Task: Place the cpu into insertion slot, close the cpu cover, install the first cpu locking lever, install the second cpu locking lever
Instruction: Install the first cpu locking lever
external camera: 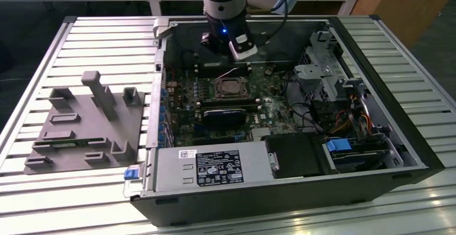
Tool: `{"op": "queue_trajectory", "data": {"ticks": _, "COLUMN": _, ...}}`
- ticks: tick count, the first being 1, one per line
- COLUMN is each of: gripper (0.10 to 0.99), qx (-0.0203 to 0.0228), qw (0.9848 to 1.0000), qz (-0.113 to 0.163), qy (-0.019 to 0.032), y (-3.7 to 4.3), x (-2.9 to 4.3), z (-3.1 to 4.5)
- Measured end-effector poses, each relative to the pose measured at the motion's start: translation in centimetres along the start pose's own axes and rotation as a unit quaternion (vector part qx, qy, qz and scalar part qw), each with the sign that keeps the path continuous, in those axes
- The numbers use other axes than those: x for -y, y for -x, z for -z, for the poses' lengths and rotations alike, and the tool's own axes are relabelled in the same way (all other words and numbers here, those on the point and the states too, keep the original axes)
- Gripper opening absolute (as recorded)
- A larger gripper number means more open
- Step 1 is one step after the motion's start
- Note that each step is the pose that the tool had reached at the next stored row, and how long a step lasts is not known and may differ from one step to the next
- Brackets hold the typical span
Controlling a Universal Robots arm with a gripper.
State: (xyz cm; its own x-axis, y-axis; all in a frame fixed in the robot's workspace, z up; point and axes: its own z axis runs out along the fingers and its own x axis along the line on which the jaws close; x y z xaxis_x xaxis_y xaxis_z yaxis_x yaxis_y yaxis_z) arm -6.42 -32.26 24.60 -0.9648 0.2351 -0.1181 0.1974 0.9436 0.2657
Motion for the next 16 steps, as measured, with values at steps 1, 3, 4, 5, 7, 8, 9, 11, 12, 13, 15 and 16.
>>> {"op": "queue_trajectory", "data": {"ticks": 1, "gripper": 0.102, "qx": 0.0038, "qw": 1.0, "qz": 0.001, "qy": 0.001, "y": -0.05, "x": 0.03, "z": -0.05}}
{"op": "queue_trajectory", "data": {"ticks": 3, "gripper": 0.102, "qx": 0.011, "qw": 0.9999, "qz": 0.003, "qy": 0.0028, "y": -0.19, "x": 0.08, "z": -0.17}}
{"op": "queue_trajectory", "data": {"ticks": 4, "gripper": 0.102, "qx": 0.0141, "qw": 0.9999, "qz": 0.004, "qy": 0.0035, "y": -0.28, "x": 0.13, "z": -0.23}}
{"op": "queue_trajectory", "data": {"ticks": 5, "gripper": 0.102, "qx": 0.0164, "qw": 0.9998, "qz": 0.004, "qy": 0.0041, "y": -0.37, "x": 0.17, "z": -0.32}}
{"op": "queue_trajectory", "data": {"ticks": 7, "gripper": 0.102, "qx": 0.0179, "qw": 0.9998, "qz": 0.004, "qy": 0.0045, "y": -0.46, "x": 0.24, "z": -0.5}}
{"op": "queue_trajectory", "data": {"ticks": 8, "gripper": 0.102, "qx": 0.0183, "qw": 0.9998, "qz": 0.004, "qy": 0.0045, "y": -0.5, "x": 0.27, "z": -0.59}}
{"op": "queue_trajectory", "data": {"ticks": 9, "gripper": 0.102, "qx": 0.0186, "qw": 0.9998, "qz": 0.004, "qy": 0.0046, "y": -0.54, "x": 0.29, "z": -0.68}}
{"op": "queue_trajectory", "data": {"ticks": 11, "gripper": 0.102, "qx": 0.019, "qw": 0.9998, "qz": 0.003, "qy": 0.0043, "y": -0.6, "x": 0.3, "z": -0.84}}
{"op": "queue_trajectory", "data": {"ticks": 12, "gripper": 0.102, "qx": 0.0192, "qw": 0.9998, "qz": 0.002, "qy": 0.0041, "y": -0.63, "x": 0.28, "z": -0.91}}
{"op": "queue_trajectory", "data": {"ticks": 13, "gripper": 0.102, "qx": 0.0194, "qw": 0.9998, "qz": 0.001, "qy": 0.004, "y": -0.67, "x": 0.26, "z": -1.0}}
{"op": "queue_trajectory", "data": {"ticks": 15, "gripper": 0.102, "qx": 0.02, "qw": 0.9998, "qz": -0.001, "qy": 0.0039, "y": -0.72, "x": 0.21, "z": -1.16}}
{"op": "queue_trajectory", "data": {"ticks": 16, "gripper": 0.102, "qx": 0.0203, "qw": 0.9998, "qz": -0.002, "qy": 0.0038, "y": -0.75, "x": 0.18, "z": -1.23}}
